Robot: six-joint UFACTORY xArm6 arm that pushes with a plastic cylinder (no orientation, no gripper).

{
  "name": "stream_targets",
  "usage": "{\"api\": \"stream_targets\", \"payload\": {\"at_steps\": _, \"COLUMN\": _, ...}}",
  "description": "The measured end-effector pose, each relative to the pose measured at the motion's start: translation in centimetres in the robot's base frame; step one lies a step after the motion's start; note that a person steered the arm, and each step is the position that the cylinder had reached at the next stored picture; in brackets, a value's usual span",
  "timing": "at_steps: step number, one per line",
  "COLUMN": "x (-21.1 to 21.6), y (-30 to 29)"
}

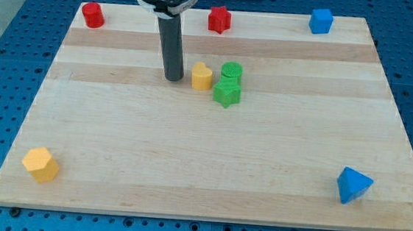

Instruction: Push yellow hexagon into yellow heart

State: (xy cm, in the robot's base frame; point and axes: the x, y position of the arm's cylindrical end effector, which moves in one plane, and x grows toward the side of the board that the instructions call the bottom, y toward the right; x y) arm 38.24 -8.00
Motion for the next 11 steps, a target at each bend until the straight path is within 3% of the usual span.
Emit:
{"api": "stream_targets", "payload": {"at_steps": 3, "x": 0.0, "y": -0.1}}
{"api": "stream_targets", "payload": {"at_steps": 4, "x": 1.1, "y": -6.8}}
{"api": "stream_targets", "payload": {"at_steps": 5, "x": 2.7, "y": -18.1}}
{"api": "stream_targets", "payload": {"at_steps": 6, "x": 3.5, "y": -22.3}}
{"api": "stream_targets", "payload": {"at_steps": 7, "x": 3.8, "y": -22.5}}
{"api": "stream_targets", "payload": {"at_steps": 9, "x": 17.2, "y": -22.5}}
{"api": "stream_targets", "payload": {"at_steps": 11, "x": 19.4, "y": -20.9}}
